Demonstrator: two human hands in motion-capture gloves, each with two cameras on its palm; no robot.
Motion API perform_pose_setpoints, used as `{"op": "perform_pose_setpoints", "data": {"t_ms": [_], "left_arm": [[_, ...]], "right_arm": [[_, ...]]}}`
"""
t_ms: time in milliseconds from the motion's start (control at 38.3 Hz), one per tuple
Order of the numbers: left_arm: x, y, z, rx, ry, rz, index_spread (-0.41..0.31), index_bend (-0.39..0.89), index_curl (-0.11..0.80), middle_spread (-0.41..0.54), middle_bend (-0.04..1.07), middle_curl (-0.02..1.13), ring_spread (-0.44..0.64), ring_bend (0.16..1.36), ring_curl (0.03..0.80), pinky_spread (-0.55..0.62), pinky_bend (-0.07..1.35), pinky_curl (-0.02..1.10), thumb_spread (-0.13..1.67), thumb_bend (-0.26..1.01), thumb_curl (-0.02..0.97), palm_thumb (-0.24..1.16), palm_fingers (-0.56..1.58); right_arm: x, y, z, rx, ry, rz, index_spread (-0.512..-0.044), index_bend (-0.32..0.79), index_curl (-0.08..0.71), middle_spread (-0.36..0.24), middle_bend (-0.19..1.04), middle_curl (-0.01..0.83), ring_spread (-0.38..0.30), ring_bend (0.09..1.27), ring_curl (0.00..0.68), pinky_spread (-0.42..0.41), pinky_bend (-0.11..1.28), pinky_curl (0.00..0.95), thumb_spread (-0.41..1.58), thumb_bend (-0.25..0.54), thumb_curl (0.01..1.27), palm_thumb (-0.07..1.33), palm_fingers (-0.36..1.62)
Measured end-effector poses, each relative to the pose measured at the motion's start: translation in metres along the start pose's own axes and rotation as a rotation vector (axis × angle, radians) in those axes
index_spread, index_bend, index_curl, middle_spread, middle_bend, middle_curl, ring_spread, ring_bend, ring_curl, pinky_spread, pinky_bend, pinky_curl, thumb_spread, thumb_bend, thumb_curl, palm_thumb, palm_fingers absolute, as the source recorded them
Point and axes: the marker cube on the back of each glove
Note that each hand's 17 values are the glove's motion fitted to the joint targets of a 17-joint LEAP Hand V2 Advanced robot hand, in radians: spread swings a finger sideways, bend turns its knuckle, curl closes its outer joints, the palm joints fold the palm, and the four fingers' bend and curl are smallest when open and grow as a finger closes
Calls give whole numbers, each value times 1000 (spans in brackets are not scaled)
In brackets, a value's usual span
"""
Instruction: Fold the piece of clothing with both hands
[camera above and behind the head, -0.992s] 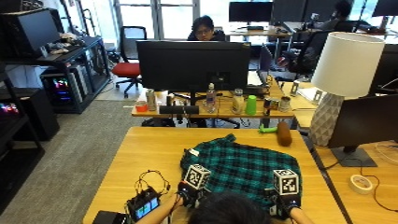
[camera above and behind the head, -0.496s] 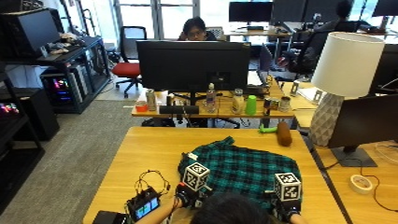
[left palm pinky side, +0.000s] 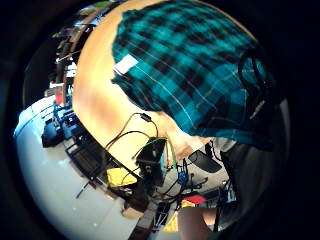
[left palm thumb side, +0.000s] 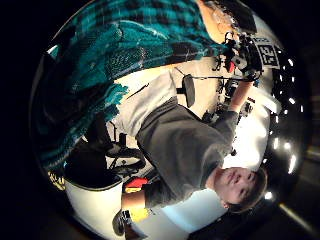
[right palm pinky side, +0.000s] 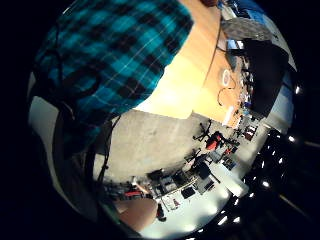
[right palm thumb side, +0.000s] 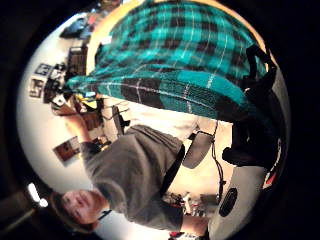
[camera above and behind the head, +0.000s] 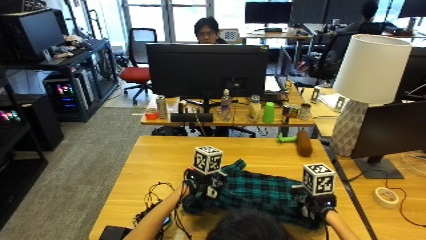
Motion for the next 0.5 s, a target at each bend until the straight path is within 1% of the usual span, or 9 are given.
{"op": "perform_pose_setpoints", "data": {"t_ms": [52,104,157,235,313,392,444,496], "left_arm": [[-1,-2,-24,45,-13,-33,-279,238,445,-279,389,475,-313,489,373,-340,341,379,1000,78,449,685,1195],[-8,-13,-46,89,-35,-85,-279,233,452,-282,385,478,-313,489,380,-342,337,381,975,69,466,700,1202],[-18,-31,-63,124,-64,-152,-282,232,460,-286,384,484,-318,487,386,-343,335,386,949,59,484,712,1208],[-37,-66,-79,155,-109,-252,-284,228,471,-290,380,491,-320,485,394,-347,339,392,912,45,509,728,1213],[-47,-98,-90,181,-151,-341,-289,222,481,-291,382,500,-321,491,403,-341,327,396,885,29,531,739,1213],[-38,-109,-97,186,-179,-437,-288,223,491,-291,377,507,-322,493,412,-334,307,398,867,16,552,750,1191],[-41,-121,-92,166,-173,-512,-289,221,497,-292,371,511,-323,493,416,-332,294,398,862,8,565,755,1182],[-48,-135,-84,154,-152,-568,-286,209,500,-293,363,513,-324,493,420,-331,289,400,860,-3,574,757,1169]], "right_arm": [[4,-3,-23,41,0,23,-239,151,332,-143,324,474,-212,654,441,-313,574,386,774,8,511,1084,1273],[11,-13,-43,75,2,54,-239,154,337,-147,323,475,-212,653,443,-313,575,387,769,-3,519,1086,1273],[17,-27,-60,96,11,94,-239,152,342,-151,323,477,-212,653,444,-313,576,388,764,-10,527,1090,1272],[26,-54,-75,97,33,156,-239,147,346,-153,324,479,-213,654,447,-314,578,390,757,-19,534,1087,1270],[36,-94,-75,73,65,230,-240,149,351,-155,323,482,-215,660,450,-314,577,391,746,-20,543,1090,1271],[51,-142,-61,46,100,302,-240,149,355,-151,323,484,-216,662,452,-316,580,392,740,-21,550,1089,1270],[60,-169,-48,24,110,342,-240,148,357,-150,323,485,-216,661,453,-316,585,395,737,-22,555,1089,1270],[64,-181,-37,13,110,377,-240,147,360,-149,323,486,-216,662,455,-316,586,396,735,-22,559,1089,1269]]}}
